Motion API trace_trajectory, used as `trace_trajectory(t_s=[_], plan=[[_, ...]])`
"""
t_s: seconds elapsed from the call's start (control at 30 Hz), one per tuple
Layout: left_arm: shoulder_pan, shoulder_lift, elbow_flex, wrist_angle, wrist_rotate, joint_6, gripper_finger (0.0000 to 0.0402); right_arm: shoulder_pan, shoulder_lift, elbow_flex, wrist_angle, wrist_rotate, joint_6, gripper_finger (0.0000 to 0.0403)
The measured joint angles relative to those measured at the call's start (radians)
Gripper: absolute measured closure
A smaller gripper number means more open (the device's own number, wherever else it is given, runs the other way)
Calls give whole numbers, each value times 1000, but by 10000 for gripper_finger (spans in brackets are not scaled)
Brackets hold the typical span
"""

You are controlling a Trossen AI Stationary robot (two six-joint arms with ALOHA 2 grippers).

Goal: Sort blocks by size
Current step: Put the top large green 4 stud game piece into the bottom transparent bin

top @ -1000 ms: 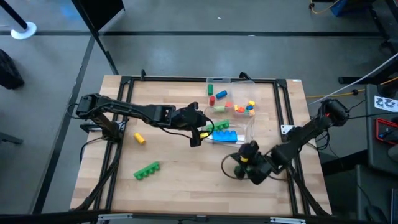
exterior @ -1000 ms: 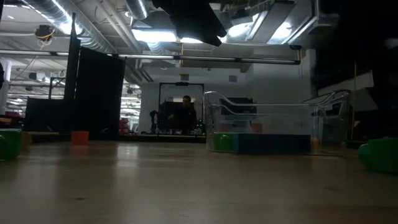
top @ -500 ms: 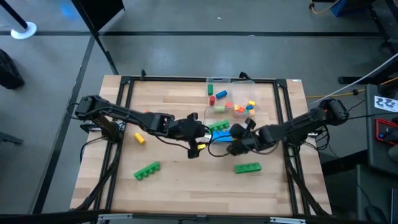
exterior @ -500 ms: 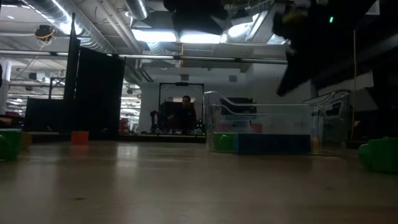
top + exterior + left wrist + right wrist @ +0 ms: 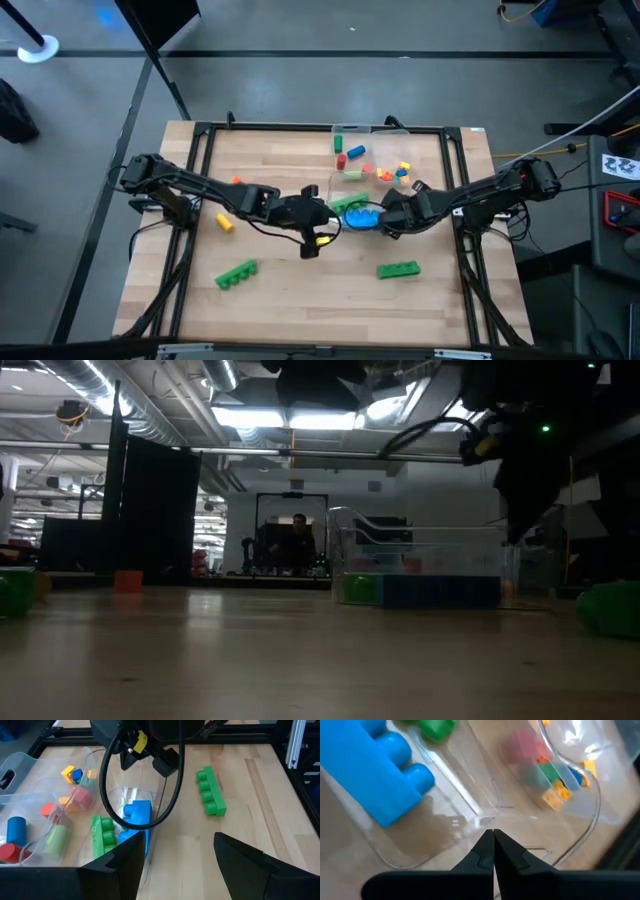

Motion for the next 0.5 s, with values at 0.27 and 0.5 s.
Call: trace_trajectory(t_s=[0.27,0.5], plan=[[0,0,0,1,0,-10,183,1,0,0,-204,4,76,398],[-18,46,0,116,8,-125,183,3,0,5,-189,56,82,398]])
